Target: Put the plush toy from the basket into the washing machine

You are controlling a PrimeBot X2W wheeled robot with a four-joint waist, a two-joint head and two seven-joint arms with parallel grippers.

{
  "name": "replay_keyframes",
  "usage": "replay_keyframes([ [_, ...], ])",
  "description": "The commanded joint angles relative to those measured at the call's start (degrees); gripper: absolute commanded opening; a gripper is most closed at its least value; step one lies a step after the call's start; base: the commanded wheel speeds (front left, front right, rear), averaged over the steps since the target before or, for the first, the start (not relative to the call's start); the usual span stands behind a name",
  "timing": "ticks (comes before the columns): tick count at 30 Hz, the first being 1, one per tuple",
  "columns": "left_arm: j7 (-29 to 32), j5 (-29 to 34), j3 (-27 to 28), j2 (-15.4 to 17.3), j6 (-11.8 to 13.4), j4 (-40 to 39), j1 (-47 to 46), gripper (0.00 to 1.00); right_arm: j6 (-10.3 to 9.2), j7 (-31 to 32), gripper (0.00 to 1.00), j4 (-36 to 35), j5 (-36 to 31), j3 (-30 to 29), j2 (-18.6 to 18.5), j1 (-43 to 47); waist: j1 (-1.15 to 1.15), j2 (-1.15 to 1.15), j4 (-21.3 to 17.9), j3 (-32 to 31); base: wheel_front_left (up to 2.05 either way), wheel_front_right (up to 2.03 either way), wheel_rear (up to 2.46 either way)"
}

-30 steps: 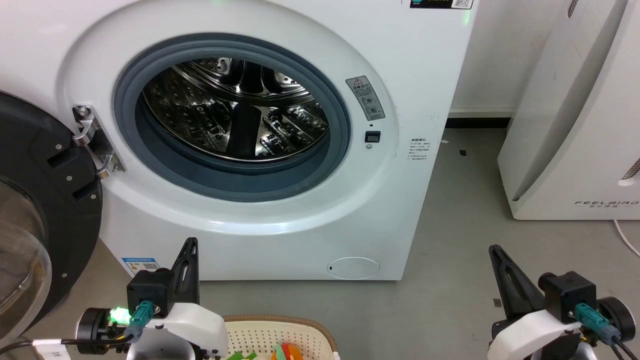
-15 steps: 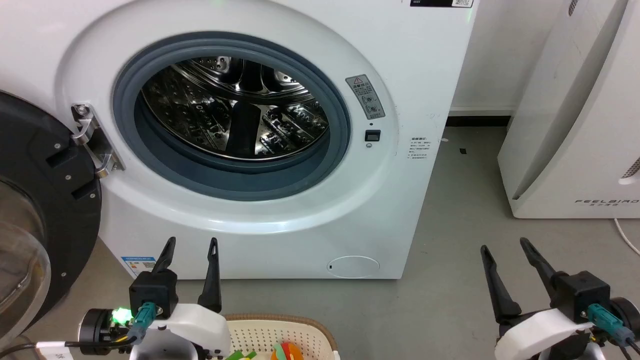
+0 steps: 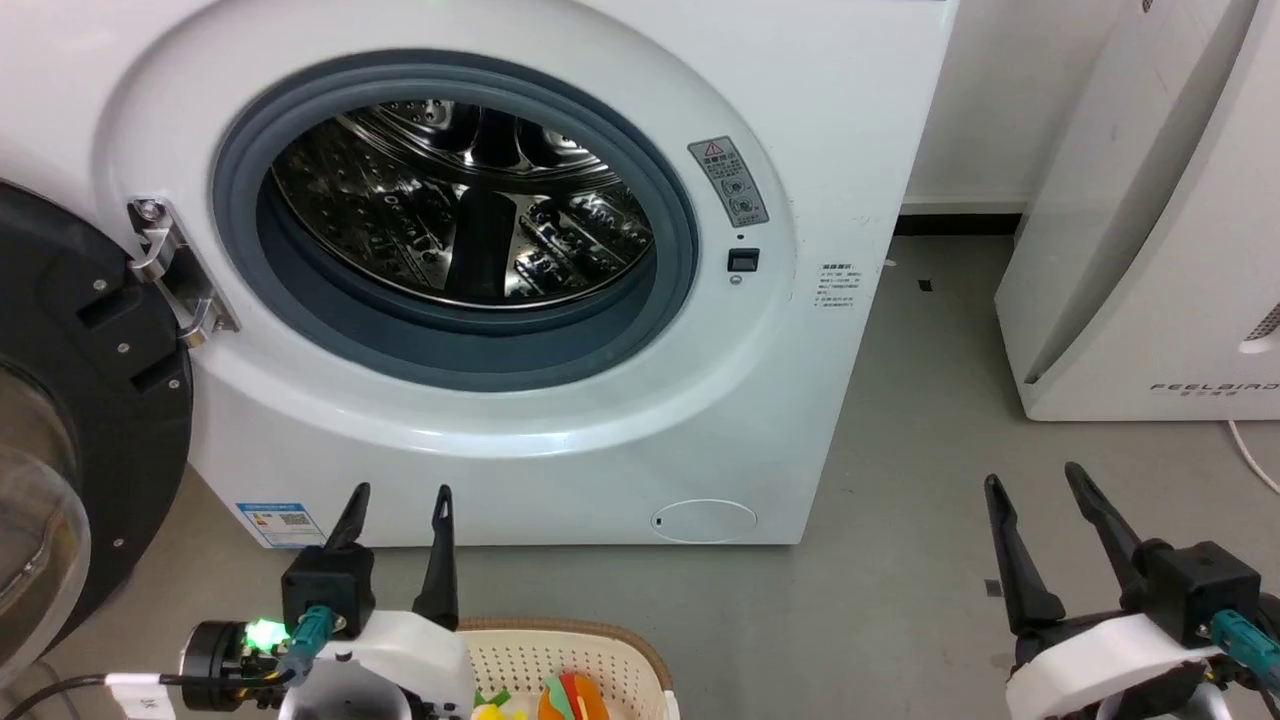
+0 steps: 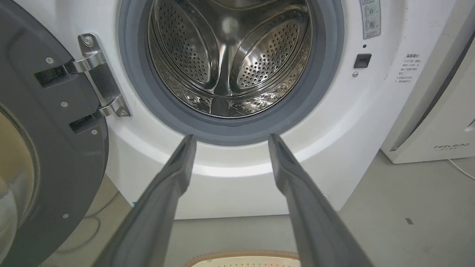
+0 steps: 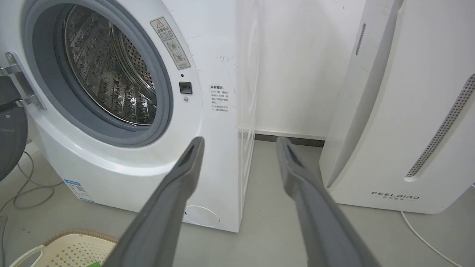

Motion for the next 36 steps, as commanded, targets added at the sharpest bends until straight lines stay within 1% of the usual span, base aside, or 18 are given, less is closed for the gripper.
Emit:
replay_keyframes([
  [1, -0.62, -0.24, -0.33, 0.03, -0.11, 1.12, -1.25, 1.00, -0.01, -0.63, 1.00, -0.55, 0.56, -0.34, -0.01, -0.68, 0.00, 0.00, -0.14, 0.34, 0.00, 0.00, 0.00],
  [11, -1.82, -0.44, -1.74, 0.09, -1.15, 11.12, -4.74, 1.00, -0.02, -1.82, 1.00, -1.79, 1.91, -0.55, -0.01, -1.85, 0.00, 0.00, -1.19, 2.96, 0.00, 0.00, 0.00],
  [12, -1.82, -0.44, -1.74, 0.09, -1.15, 11.12, -4.74, 1.00, -0.02, -1.82, 1.00, -1.79, 1.91, -0.55, -0.01, -1.85, 0.00, 0.00, -1.19, 2.96, 0.00, 0.00, 0.00],
  [20, -2.33, -1.22, -2.49, 0.17, -2.19, 20.71, -8.99, 1.00, -0.02, -2.77, 1.00, -2.97, 2.95, -0.95, -0.01, -3.61, 0.00, 0.00, -2.40, 6.65, 0.00, 0.00, 0.00],
  [30, 0.76, -2.57, -3.20, 1.02, -3.15, 28.37, -13.56, 1.00, -0.02, -3.97, 1.00, -4.44, 4.63, -1.49, -0.01, -6.38, 0.00, 0.00, -4.21, 12.60, 0.00, 0.00, 0.00],
  [36, 5.06, -3.96, -3.25, 1.63, -3.81, 32.07, -16.06, 1.00, -0.03, -4.68, 1.00, -5.39, 5.65, -2.16, -0.01, -8.06, 0.00, 0.00, -5.09, 16.85, 0.00, 0.00, 0.00],
])
